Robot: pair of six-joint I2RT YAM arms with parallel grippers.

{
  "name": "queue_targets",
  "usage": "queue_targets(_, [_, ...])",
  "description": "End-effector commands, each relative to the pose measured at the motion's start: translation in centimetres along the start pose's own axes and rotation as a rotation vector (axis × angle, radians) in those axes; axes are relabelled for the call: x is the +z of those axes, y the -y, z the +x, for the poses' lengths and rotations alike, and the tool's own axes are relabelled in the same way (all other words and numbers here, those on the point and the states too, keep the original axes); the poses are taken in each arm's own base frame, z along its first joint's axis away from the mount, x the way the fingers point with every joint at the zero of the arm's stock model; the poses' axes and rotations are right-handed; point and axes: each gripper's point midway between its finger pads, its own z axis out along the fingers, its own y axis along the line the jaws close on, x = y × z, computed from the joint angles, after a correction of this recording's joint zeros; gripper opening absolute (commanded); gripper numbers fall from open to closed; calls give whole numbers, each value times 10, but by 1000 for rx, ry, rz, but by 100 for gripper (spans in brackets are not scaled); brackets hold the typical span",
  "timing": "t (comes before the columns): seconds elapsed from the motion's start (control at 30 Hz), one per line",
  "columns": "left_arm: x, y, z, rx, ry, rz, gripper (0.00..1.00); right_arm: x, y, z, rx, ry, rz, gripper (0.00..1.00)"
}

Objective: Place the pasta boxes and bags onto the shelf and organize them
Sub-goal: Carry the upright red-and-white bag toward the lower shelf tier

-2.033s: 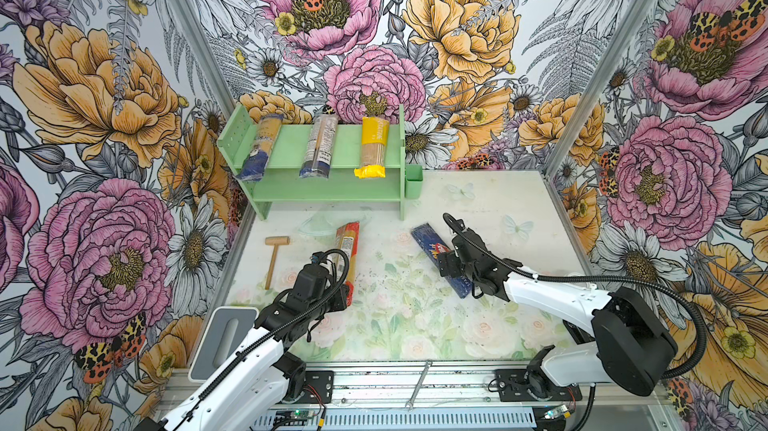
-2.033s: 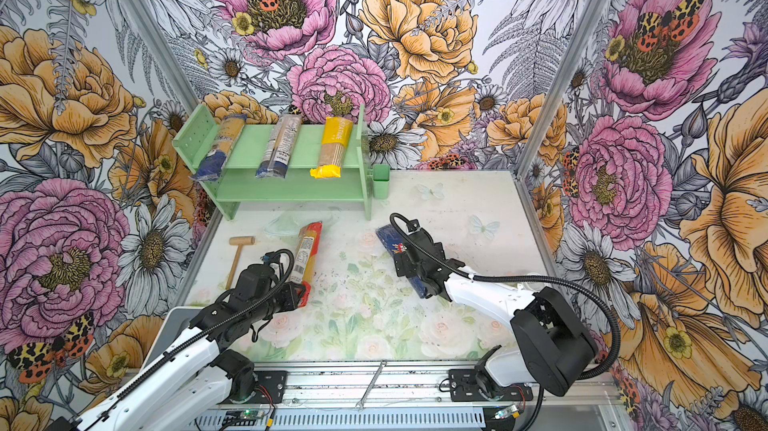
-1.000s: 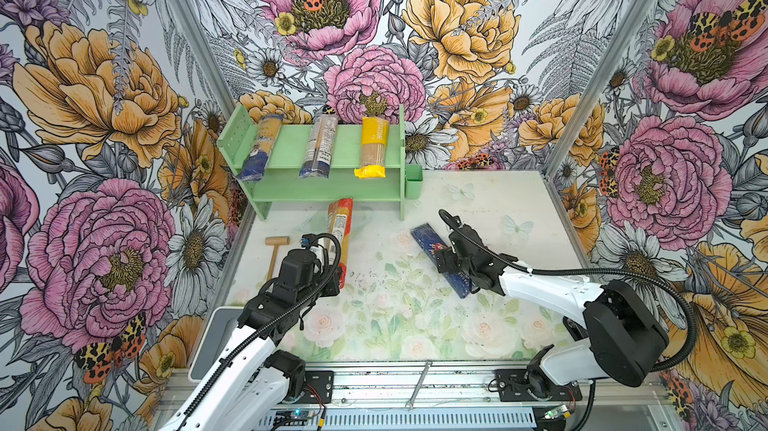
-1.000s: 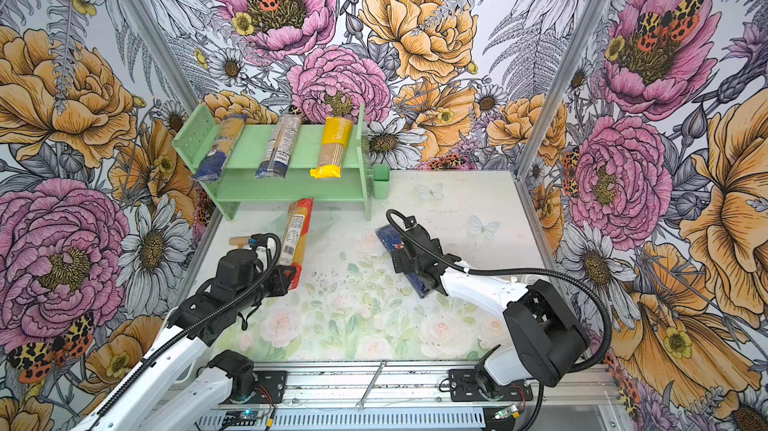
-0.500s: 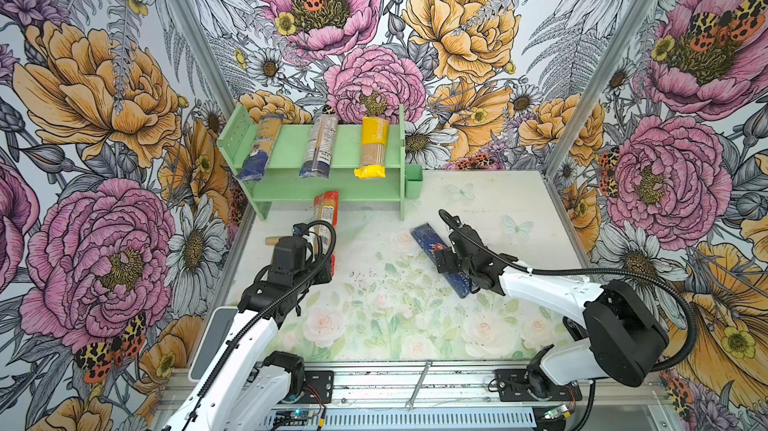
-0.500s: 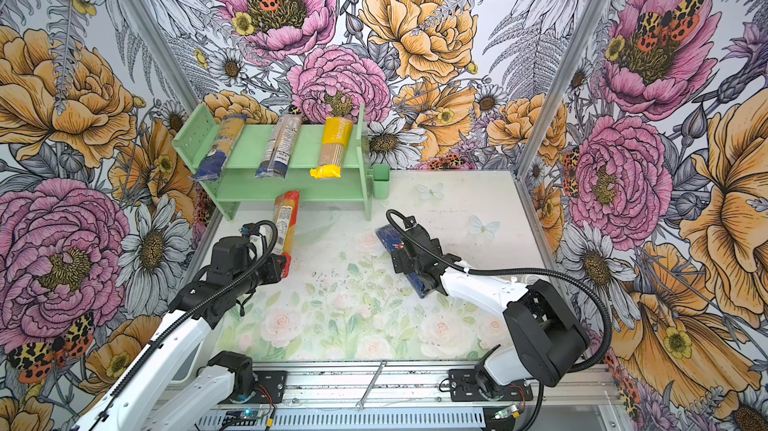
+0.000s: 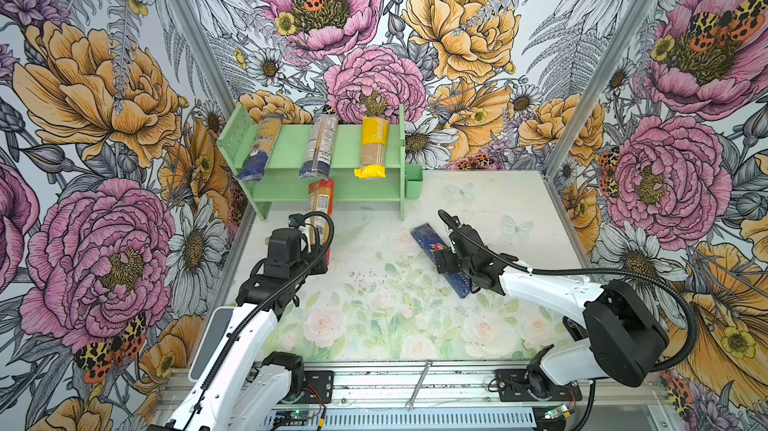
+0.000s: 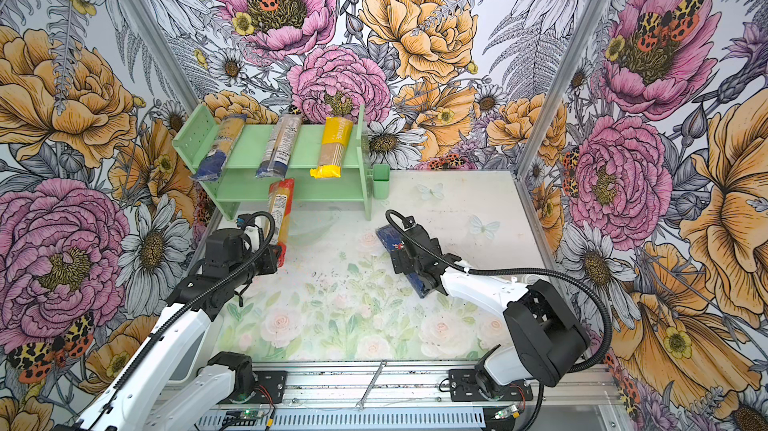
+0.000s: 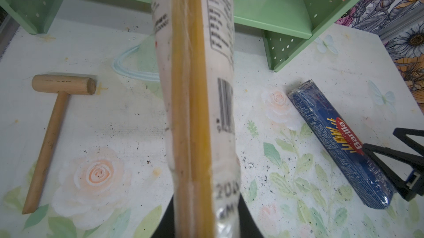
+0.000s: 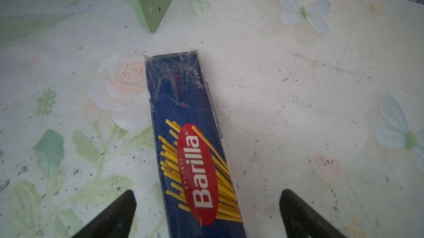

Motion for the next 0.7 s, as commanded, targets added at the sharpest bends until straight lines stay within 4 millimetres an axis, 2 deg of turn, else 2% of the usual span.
queue_targets(0.0, [-22, 9, -74, 42, 267, 32, 0, -2, -3, -16, -7, 32, -17, 99])
queue_targets(0.27, [-12, -4, -87, 49, 289, -4, 0, -11, -1, -24, 2, 63, -16, 99])
queue_targets(0.47, [-3, -13, -99, 90, 300, -53, 0, -15, 2, -20, 6, 68, -11, 100])
queue_targets(0.67, [-3, -23, -112, 116, 312, -91, 0, -17, 7, -17, 13, 70, 3, 99])
